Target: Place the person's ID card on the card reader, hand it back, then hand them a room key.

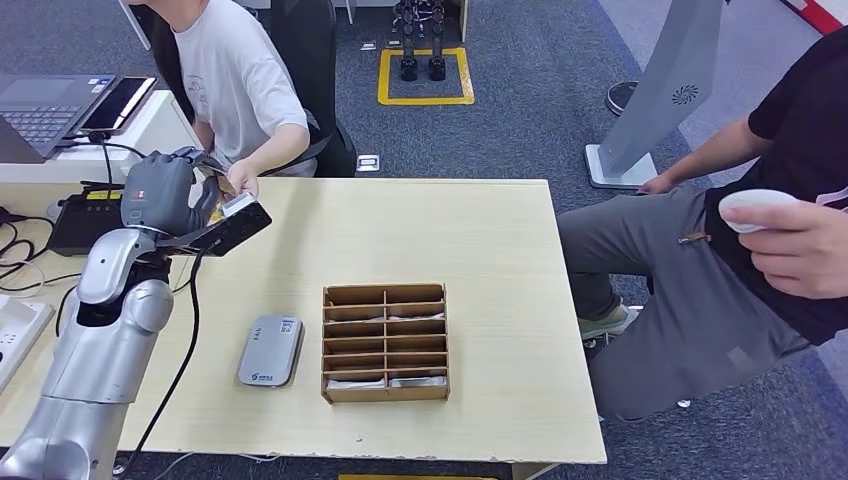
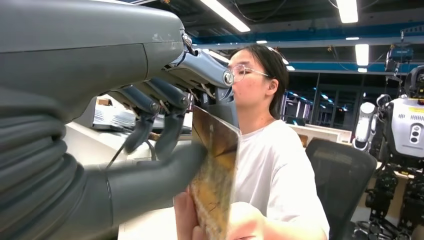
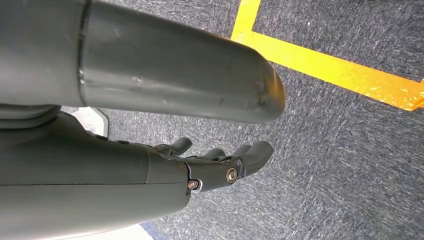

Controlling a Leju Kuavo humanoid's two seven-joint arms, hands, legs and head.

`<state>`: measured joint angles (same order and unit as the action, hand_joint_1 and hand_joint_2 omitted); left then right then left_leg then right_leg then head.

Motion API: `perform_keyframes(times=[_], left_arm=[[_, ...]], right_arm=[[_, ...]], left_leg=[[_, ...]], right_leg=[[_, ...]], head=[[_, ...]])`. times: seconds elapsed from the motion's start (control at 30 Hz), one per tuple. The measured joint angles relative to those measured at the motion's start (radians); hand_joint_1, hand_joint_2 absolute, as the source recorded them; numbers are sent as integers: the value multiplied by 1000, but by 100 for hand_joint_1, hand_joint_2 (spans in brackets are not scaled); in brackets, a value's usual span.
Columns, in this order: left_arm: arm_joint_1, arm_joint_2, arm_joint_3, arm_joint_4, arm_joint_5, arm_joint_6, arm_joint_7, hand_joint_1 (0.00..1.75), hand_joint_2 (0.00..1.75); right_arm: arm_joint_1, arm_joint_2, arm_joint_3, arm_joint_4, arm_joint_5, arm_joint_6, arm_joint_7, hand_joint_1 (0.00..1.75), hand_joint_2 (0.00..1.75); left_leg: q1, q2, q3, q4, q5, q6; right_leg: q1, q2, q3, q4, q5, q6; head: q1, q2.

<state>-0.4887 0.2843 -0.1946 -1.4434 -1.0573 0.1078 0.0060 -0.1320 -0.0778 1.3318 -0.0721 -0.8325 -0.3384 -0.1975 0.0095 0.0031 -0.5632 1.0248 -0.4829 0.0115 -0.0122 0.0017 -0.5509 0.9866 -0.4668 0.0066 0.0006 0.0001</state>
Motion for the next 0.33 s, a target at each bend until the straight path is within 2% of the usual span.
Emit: perform_keyframes(times=[0.2, 0.33], left_arm=[[13, -9, 10, 2, 141, -12, -54, 0, 175], [49, -3, 41, -6, 160, 7, -59, 0, 175]], right_arm=[[1, 0, 8, 0, -18, -1, -7, 0, 0], [8, 0, 8, 0, -35, -2, -15, 0, 0]], left_leg=[[0, 0, -1, 0, 0, 0], [0, 1, -1, 0, 0, 0]], right_leg=[[0, 0, 0, 0, 0, 0], [0, 0, 0, 0, 0, 0]], head=[[0, 0], [0, 0]])
